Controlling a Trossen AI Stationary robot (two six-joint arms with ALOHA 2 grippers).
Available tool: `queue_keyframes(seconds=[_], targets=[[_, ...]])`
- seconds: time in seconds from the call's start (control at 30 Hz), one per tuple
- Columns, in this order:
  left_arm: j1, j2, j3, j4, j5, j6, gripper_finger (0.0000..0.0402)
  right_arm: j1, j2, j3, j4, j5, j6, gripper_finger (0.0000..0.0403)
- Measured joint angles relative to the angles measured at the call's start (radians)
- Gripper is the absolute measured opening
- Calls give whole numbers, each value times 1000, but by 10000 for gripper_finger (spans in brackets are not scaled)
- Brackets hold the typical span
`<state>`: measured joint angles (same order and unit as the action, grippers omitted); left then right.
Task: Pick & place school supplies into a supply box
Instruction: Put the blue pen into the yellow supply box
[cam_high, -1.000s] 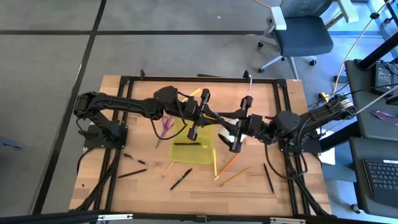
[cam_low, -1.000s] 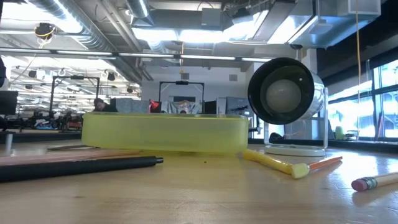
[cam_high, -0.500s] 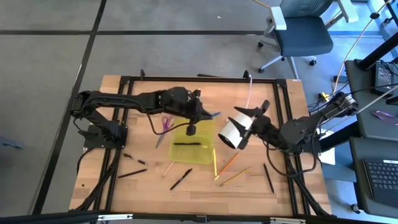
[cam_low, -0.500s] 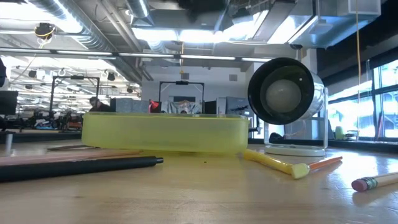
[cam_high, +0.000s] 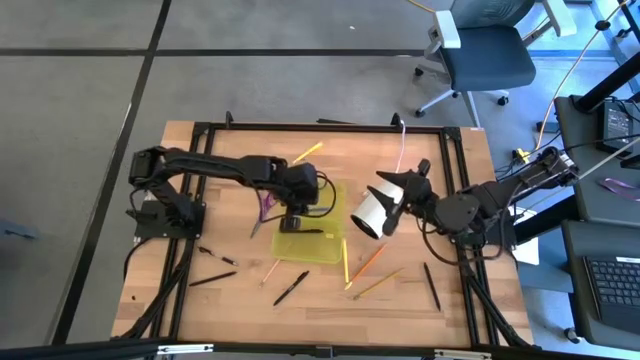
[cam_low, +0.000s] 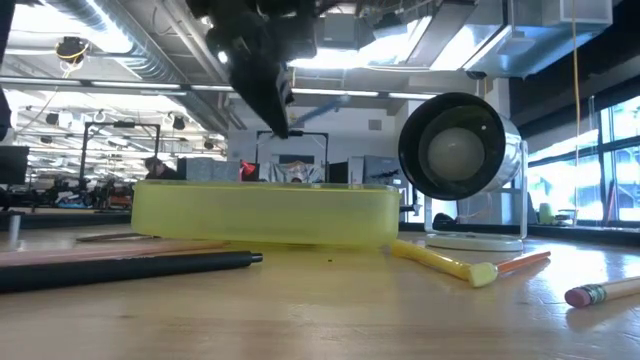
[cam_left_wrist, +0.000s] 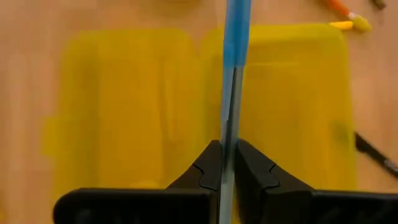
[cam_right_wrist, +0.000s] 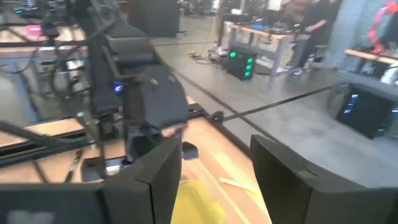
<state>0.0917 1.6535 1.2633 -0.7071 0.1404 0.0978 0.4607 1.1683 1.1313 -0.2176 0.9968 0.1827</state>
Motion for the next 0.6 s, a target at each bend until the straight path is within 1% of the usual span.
queue_keyframes(seconds=[0.13,0.2,0.33,0.4,0.47,0.5,0.6], targets=[[-9,77,0,-14,38,-16,14,-16,0,0,-10,-50,36,194],[-16,107,0,-23,60,-16,14,-21,0,0,-32,-56,68,194],[-38,156,0,-58,70,-24,14,-32,0,0,-91,-45,179,194],[-46,175,0,-81,71,-29,14,-40,0,0,-132,-64,250,194],[-52,193,0,-94,68,-46,15,-50,0,0,-183,-104,328,194],[-53,201,0,-95,68,-54,16,-56,0,0,-219,-143,378,194],[-53,209,0,-108,68,-68,17,-75,0,0,-347,-298,577,194]])
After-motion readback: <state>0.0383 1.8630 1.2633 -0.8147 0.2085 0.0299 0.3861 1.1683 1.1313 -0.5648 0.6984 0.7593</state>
